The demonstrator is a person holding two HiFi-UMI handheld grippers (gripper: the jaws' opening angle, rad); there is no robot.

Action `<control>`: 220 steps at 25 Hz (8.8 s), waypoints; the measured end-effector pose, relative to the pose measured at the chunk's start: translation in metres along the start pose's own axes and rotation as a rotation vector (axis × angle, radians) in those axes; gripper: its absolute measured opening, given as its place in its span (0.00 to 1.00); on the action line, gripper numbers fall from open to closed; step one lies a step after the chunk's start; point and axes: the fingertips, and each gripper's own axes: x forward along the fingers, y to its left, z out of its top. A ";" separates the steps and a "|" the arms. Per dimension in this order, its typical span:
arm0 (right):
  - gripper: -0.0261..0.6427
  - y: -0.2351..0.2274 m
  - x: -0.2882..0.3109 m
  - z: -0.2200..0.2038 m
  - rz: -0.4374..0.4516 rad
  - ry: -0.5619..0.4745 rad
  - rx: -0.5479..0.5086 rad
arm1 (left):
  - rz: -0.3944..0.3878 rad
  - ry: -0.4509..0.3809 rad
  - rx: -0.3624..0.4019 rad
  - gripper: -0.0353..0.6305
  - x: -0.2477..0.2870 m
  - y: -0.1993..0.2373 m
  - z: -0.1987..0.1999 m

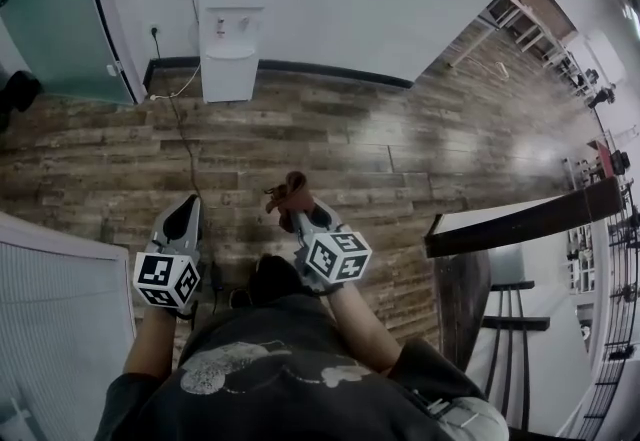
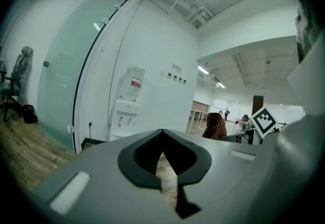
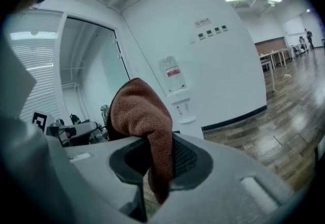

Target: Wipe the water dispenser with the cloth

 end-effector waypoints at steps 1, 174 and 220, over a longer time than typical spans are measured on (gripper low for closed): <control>0.13 -0.003 0.005 0.000 -0.004 0.005 0.005 | 0.003 0.004 -0.006 0.08 0.004 0.004 -0.001; 0.14 -0.513 0.887 -0.311 -0.050 0.211 -0.060 | 0.120 0.090 0.122 0.08 0.714 0.586 -0.469; 0.14 -0.305 0.828 -0.080 -0.057 -0.083 -1.104 | 0.014 -0.065 0.068 0.08 0.677 0.521 -0.350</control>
